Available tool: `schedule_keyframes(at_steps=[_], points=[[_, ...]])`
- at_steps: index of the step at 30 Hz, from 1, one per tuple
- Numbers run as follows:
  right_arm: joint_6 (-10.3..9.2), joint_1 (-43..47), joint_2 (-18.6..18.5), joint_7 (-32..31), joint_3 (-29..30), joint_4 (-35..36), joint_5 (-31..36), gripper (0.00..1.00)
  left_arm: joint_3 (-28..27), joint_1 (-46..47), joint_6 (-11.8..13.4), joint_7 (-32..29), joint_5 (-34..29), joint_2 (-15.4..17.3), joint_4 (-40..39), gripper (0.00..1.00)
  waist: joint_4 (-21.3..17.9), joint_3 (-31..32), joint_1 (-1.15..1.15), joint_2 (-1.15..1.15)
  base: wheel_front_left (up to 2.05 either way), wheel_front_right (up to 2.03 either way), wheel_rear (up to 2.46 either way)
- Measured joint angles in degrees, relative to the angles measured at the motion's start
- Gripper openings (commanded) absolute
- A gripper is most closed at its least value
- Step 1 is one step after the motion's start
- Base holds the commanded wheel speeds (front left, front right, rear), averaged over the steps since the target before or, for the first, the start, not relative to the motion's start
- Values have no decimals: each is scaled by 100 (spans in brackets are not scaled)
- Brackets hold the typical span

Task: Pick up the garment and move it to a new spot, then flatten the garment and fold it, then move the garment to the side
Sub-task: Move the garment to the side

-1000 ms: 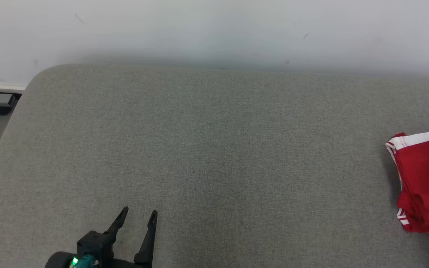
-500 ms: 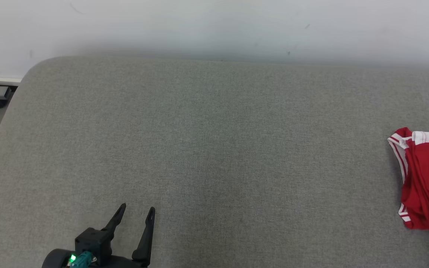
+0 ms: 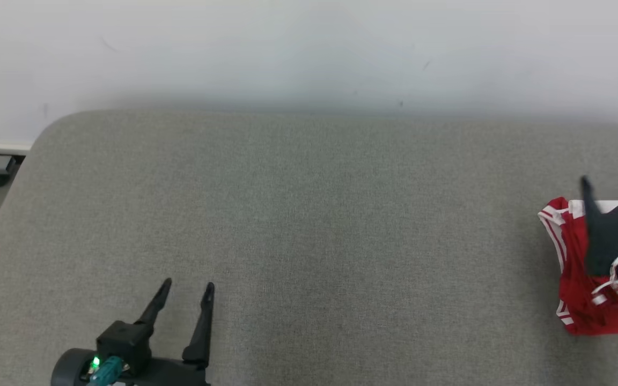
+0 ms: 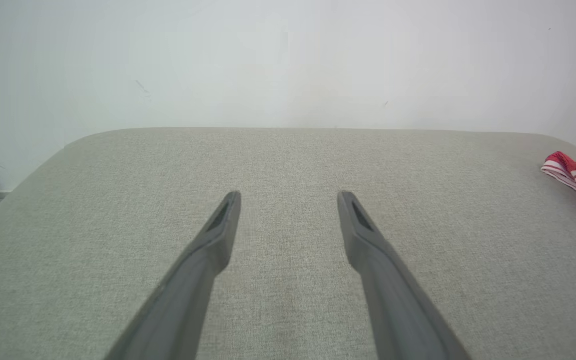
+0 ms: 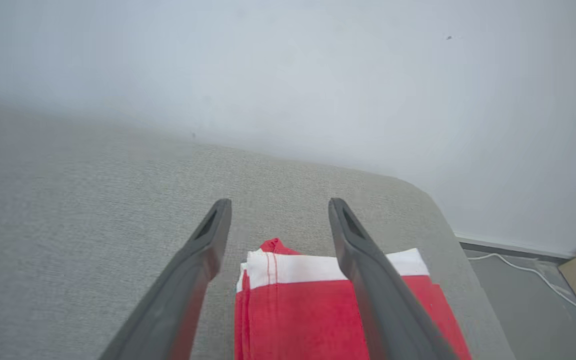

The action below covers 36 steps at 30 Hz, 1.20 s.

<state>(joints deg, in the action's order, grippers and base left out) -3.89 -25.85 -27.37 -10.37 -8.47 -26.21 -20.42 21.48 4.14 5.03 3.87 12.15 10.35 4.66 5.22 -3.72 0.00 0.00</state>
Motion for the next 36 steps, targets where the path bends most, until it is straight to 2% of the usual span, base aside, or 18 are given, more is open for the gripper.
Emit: schedule_keyframes(at_steps=[9, 14, 17, 26, 36], points=[[193, 726, 689, 907, 85, 519, -489, 100, -398, -113, 102, 322, 82, -125, 57, 100, -61, 379, 0, 0, 0, 0, 0], [263, 1116, 912, 1303, 158, 842, -710, 100, -754, -477, 152, 423, 398, -269, 64, 100, -116, 589, -1, -1, 0, 0, 0], [361, 1406, 1093, 1497, 119, 1056, -811, 100, -801, -612, 127, 481, 549, -214, 32, 100, -179, 719, -1, -1, 0, 0, 0], [382, 2020, 1356, 1796, 118, 1323, -954, 100, -1043, -910, 154, 611, 546, -111, 38, 100, -336, 894, -1, -1, 0, 0, 0], [341, 2281, 1433, 1928, 145, 1383, -1035, 100, -1283, -1125, 160, 632, 615, -110, 18, 100, -518, 952, -1, 0, 0, 0, 0]])
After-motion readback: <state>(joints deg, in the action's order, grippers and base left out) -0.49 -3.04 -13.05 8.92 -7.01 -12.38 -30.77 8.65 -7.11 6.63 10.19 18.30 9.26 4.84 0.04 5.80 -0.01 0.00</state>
